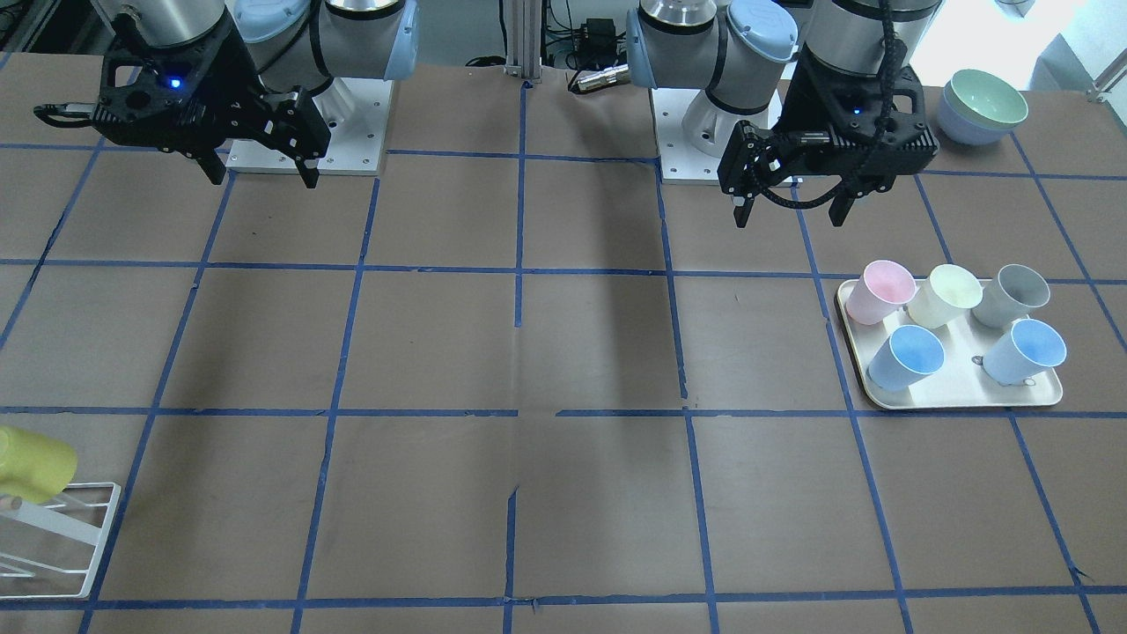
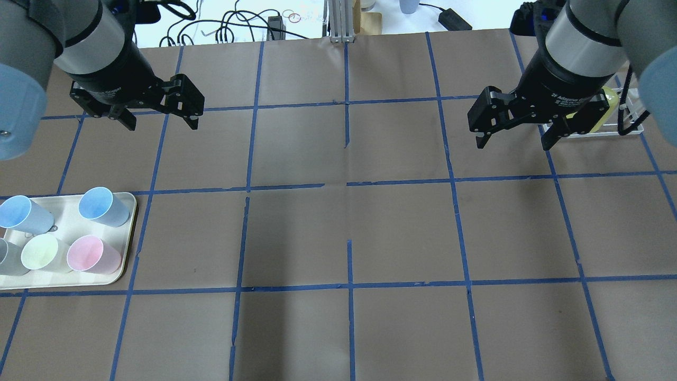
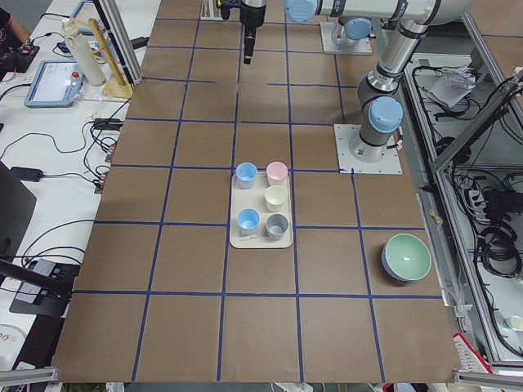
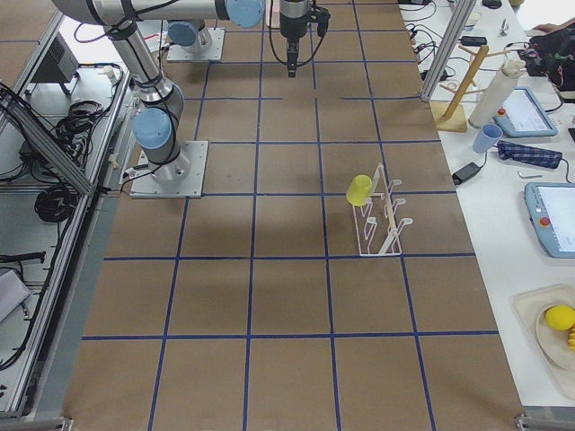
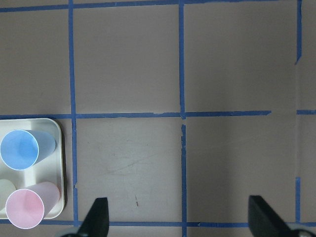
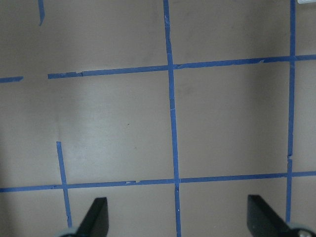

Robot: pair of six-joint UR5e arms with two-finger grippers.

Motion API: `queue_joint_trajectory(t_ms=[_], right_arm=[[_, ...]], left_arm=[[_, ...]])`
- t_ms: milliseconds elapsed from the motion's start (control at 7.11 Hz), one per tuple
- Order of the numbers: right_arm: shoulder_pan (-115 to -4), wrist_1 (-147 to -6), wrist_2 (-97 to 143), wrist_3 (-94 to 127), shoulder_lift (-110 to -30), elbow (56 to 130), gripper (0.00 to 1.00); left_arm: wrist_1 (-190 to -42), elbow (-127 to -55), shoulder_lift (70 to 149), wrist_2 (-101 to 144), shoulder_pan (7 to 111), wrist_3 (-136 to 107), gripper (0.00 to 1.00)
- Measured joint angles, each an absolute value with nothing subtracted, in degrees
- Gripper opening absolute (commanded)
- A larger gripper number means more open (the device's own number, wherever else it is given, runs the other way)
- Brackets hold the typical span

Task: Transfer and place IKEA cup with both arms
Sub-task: 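Move the right gripper toward the yellow cup on the wire rack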

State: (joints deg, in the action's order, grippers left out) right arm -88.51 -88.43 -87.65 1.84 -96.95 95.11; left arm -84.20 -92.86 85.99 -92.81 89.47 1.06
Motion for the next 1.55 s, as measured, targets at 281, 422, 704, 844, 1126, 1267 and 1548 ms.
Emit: queue_joint_trajectory(t_ms=[281, 422, 704, 844, 1126, 1267, 1548], right_arm=[[-88.5, -88.5, -87.6, 1.8, -96.9, 95.1, 1.00], [-88.5, -88.6, -87.6, 1.8, -96.9, 95.1, 1.00], [-88.5, -89.5, -87.6, 1.7, -96.9, 95.1, 1.00], [-88.4, -90.1, -87.7, 1.8, -96.9, 95.1, 1.00], [-88.3, -90.6, -88.4, 2.0, -96.9, 95.1, 1.00], [-88.0, -90.7, -88.6, 1.8, -96.8, 95.1, 1.00], [-84.8, -91.5, -88.4, 0.8, -95.9, 95.1, 1.00]], left_arm=[[-84.2, -92.8, 86.0, -92.8, 89.5, 1.1, 1.00], [-84.2, -92.9, 86.0, -92.8, 89.5, 1.1, 1.00], [-84.1, -93.1, 85.9, -92.7, 89.5, 1.1, 1.00], [-84.0, -93.1, 85.9, -92.7, 89.5, 1.1, 1.00], [-83.9, -93.3, 85.8, -92.7, 89.4, 1.2, 1.00], [-83.8, -93.3, 85.8, -92.7, 89.4, 1.2, 1.00], [-83.8, -93.5, 85.7, -92.6, 89.5, 1.2, 1.00]])
